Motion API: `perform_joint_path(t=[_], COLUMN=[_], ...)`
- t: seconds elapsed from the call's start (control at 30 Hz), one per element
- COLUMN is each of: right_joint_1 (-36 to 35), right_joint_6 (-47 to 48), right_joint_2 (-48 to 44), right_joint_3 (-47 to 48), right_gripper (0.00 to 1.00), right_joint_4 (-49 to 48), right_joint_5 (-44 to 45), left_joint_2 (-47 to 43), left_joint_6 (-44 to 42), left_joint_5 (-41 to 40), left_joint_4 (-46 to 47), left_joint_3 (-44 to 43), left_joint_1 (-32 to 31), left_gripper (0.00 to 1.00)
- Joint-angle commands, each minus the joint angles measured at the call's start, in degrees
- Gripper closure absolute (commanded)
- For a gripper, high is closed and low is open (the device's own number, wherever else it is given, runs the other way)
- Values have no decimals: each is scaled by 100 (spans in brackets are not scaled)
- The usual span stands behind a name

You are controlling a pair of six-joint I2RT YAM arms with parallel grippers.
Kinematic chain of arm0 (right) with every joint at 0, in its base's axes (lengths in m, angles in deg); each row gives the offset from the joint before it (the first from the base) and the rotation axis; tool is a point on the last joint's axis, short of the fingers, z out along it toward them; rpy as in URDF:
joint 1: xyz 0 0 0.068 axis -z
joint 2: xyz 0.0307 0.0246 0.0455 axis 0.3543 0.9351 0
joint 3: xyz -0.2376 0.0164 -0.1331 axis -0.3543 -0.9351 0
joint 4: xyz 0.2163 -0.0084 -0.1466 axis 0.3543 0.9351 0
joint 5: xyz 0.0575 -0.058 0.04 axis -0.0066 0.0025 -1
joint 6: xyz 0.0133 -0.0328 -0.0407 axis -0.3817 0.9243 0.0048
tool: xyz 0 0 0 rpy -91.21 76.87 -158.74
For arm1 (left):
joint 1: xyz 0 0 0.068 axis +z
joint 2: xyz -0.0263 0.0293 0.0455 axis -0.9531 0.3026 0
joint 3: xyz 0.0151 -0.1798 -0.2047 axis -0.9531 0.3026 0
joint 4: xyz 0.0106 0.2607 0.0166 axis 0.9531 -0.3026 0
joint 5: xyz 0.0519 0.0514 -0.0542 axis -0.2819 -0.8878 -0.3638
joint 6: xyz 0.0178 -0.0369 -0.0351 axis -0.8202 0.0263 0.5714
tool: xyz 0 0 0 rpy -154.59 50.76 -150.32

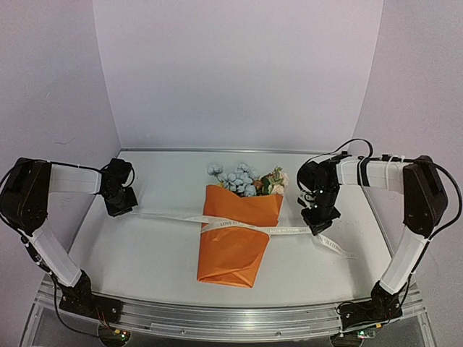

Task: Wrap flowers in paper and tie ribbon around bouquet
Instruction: Adjust the ribbon on the folded bouquet.

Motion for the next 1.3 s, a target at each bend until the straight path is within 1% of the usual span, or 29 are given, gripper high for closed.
perform_joint_path(t=[0.0, 0.07, 0.13, 0.3, 0.37, 0.5, 0.57, 0.6, 0.67, 0.77, 0.83, 0.9, 1.0, 1.07, 1.13, 1.2, 1.27], right_joint_1=[-41, -145, -279, -429, -432, -430, -430, -432, -438, -467, -466, -474, -488, -536, -562, -566, -567], right_joint_6=[-34, 94, 278, 514, 539, 619, 644, 658, 681, 1154, 1278, 1363, 1586, 1788, 1980, 2154, 2274], right_joint_2=[19, 5, 1, -53, -145, -382, -543, -658, -874, -1314, -1516, -1598, -1668, -1781, -1900, -1991, -2054], right_joint_3=[-29, -20, 28, 32, -19, -134, -227, -315, -519, -1169, -1493, -1509, -1534, -1622, -1705, -1765, -1822], right_gripper=[100, 100, 98, 87, 81, 70, 67, 65, 63, 56, 50, 47, 44, 42, 42, 41, 41], right_joint_4=[144, 112, 119, 118, 116, 82, -50, -196, -521, -1603, -2152, -2244, -2260, -2330, -2369, -2373, -2376], right_joint_5=[-247, -296, -280, -144, -129, -125, -230, -318, -501, -969, -1095, -1270, -1519, -1589, -1649, -1668, -1712], left_joint_2=[-175, -170, -196, -403, -604, -1118, -1350, -1464, -1519, -1356, -1203, -1057, -865, -698, -443, -193, -37], left_joint_6=[258, 284, 339, 495, 457, 85, -259, -525, -1121, -2418, -3321, -4128, -5268, -5875, -6300, -6641, -6887], left_joint_5=[38, 173, 217, 210, 161, 47, 82, 127, 370, 538, 848, 1207, 1682, 1907, 2167, 2243, 2296], left_joint_4=[291, 367, 411, 546, 587, 592, 679, 794, 1064, 1328, 1443, 1575, 1708, 1682, 1356, 1060, 994], left_joint_3=[243, 296, 340, 533, 591, 585, 499, 464, 378, 106, -18, -70, -41, -30, -162, -347, -400], left_joint_1=[5, 8, 5, 6, 5, -1, -107, -179, -405, -1132, -1591, -1892, -2123, -2203, -2210, -2213, -2258], left_gripper=[94, 89, 84, 72, 66, 45, 39, 35, 33, 32, 32, 33, 34, 34, 34, 34, 34])
